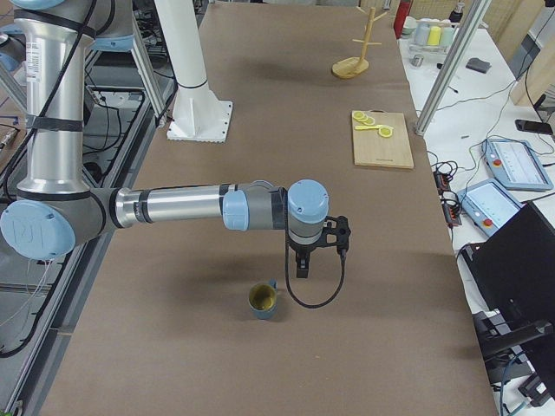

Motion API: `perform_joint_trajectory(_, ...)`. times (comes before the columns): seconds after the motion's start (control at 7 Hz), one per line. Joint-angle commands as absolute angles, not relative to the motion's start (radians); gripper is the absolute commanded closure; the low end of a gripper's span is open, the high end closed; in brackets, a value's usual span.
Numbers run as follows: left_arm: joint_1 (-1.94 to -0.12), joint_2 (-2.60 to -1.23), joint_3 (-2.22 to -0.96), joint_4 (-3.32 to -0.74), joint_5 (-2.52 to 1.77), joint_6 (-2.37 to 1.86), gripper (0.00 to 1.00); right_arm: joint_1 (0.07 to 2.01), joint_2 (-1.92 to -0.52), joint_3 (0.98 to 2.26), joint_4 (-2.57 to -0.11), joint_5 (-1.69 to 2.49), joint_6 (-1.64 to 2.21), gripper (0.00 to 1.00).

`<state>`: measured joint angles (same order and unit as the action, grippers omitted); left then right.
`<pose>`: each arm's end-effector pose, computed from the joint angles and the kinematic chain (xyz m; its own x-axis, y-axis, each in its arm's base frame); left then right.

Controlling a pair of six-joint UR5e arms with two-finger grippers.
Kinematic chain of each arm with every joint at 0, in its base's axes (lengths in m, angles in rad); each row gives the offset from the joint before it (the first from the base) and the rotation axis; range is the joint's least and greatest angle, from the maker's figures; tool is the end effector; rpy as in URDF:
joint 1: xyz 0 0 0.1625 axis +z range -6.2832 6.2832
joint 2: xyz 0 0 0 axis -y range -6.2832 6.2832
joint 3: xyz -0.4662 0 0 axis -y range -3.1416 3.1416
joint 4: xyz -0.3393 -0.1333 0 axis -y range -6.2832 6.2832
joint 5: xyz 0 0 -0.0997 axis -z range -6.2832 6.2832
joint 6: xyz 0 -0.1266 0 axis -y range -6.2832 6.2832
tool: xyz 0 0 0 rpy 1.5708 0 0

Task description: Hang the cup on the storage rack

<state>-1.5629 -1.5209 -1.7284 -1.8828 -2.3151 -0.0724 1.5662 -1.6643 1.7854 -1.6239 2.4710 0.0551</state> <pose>-0.0440 -0.4434 0.6361 0.7320 0.2151 -0.6465 0.0459 0.9312 0.3617 0.0323 -0.3983 0.6574 0.6205 -0.0011 0.7842 -0.0296 0.9993 0.0248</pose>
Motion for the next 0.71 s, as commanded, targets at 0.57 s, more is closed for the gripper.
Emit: perform_joint_trajectory(0.57,-1.557,-1.502,-1.706,-1.876,-2.306,-0.078,0.01,1.568,-1.716,1.775,-1.621,2.474,0.043,0.00)
